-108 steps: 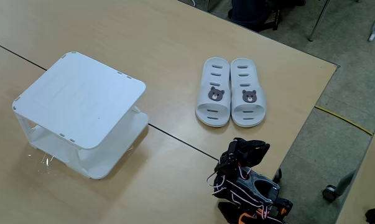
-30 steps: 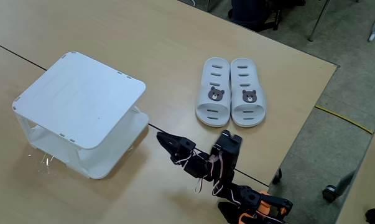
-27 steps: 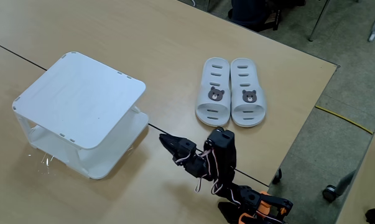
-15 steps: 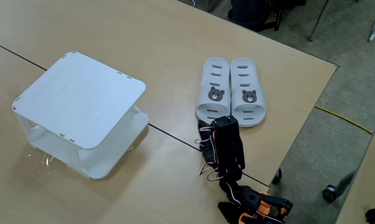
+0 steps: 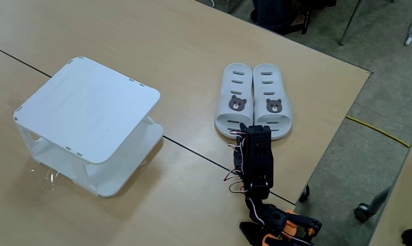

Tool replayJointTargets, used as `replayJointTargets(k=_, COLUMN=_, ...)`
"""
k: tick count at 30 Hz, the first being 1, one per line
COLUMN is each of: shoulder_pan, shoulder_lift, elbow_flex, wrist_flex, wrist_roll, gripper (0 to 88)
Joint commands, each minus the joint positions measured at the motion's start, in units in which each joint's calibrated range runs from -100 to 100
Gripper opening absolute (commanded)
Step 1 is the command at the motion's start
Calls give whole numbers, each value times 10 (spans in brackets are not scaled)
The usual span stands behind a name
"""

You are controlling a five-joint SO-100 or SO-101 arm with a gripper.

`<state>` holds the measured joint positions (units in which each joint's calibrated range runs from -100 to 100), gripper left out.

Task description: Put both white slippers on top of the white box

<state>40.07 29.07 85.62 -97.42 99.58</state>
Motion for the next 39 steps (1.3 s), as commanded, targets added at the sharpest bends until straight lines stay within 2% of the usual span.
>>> replayJointTargets(k=1, shoulder_pan=5, shoulder_lift=-2, elbow_flex=-29, wrist_flex=-4, wrist_roll=4, gripper=219)
replayJointTargets(k=7, shoulder_pan=5, shoulder_lift=6, elbow_flex=-93, wrist_flex=-2, wrist_roll=4, gripper=219)
replayJointTargets(k=16, shoulder_pan=6, shoulder_lift=121, elbow_flex=-284, wrist_flex=2, wrist_roll=4, gripper=220)
replayJointTargets(k=28, shoulder_pan=10, shoulder_lift=144, elbow_flex=-541, wrist_flex=254, wrist_roll=4, gripper=220)
replayJointTargets(k=36, shoulder_pan=11, shoulder_lift=159, elbow_flex=-609, wrist_flex=296, wrist_roll=4, gripper=211)
replayJointTargets(k=37, shoulder_pan=11, shoulder_lift=159, elbow_flex=-607, wrist_flex=296, wrist_roll=4, gripper=195)
replayJointTargets(k=39, shoulder_pan=11, shoulder_lift=159, elbow_flex=-605, wrist_flex=296, wrist_roll=4, gripper=54)
